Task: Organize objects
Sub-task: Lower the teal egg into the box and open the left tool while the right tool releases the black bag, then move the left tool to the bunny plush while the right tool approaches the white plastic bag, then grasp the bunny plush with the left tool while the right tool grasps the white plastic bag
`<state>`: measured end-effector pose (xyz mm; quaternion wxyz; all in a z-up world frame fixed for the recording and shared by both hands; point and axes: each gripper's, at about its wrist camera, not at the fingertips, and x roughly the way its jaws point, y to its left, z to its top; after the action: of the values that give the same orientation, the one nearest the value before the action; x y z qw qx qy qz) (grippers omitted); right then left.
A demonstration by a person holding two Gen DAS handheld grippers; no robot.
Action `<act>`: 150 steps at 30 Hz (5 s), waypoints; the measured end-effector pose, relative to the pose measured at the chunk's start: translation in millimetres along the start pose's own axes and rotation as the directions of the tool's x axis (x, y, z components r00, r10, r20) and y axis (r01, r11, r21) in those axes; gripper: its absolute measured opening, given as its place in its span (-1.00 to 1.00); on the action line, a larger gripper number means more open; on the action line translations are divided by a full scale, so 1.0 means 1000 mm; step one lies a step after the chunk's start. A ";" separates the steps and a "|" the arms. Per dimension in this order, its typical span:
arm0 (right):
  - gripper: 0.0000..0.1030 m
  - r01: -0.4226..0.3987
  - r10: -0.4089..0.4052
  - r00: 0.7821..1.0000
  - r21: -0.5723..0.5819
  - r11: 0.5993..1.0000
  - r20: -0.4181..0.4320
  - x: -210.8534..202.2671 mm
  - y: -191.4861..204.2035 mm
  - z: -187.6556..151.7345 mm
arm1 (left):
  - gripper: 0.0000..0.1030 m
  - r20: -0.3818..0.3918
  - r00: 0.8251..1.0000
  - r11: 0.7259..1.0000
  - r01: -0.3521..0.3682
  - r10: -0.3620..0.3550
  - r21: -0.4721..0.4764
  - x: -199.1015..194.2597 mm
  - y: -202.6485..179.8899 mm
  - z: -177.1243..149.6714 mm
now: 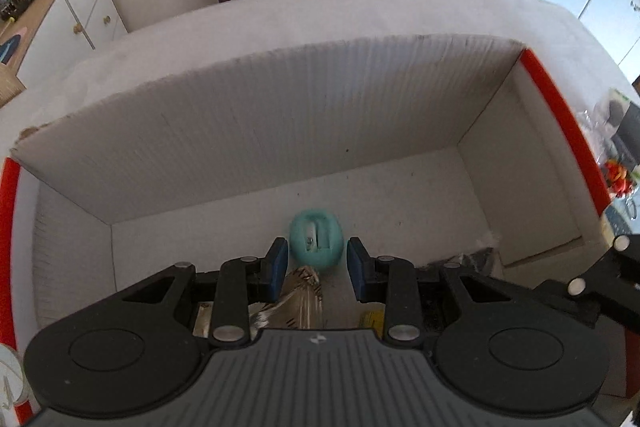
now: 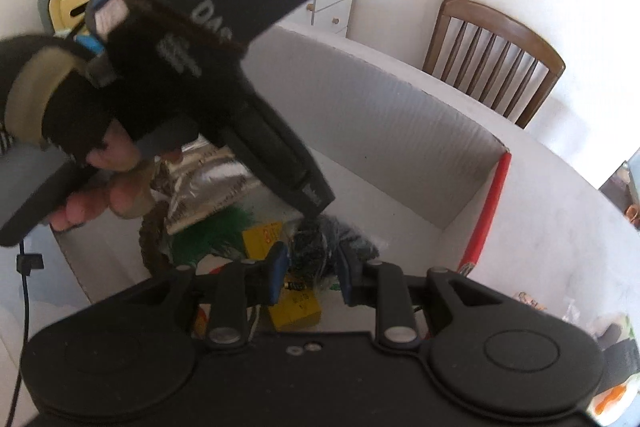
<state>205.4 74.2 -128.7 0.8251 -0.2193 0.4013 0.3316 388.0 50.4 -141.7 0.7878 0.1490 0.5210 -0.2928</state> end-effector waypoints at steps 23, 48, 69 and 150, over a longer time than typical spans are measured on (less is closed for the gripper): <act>0.01 -0.110 0.095 0.988 0.121 0.986 0.124 -0.065 -0.018 -0.006 | 0.24 0.103 0.994 0.999 -0.031 0.034 -0.034 -0.048 -0.002 -0.011; 0.89 -0.117 0.038 0.952 0.247 0.962 0.304 -0.144 -0.072 -0.032 | 0.67 0.339 0.937 0.994 -0.052 0.082 -0.096 -0.165 -0.052 -0.053; 0.98 -0.059 -0.034 0.945 0.274 0.960 0.324 -0.197 -0.159 -0.093 | 0.96 0.445 0.895 0.998 -0.008 0.035 -0.063 -0.184 -0.156 -0.068; -0.60 -0.017 0.000 0.999 0.401 0.916 0.042 -0.065 -0.272 -0.112 | -0.13 0.327 0.942 0.990 -0.027 0.072 -0.140 0.008 -0.228 0.002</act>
<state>315.0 -206.3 -115.0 0.8591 -0.0371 0.4448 0.2505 251.6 -132.3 -132.2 0.8794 0.0577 0.3960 -0.2580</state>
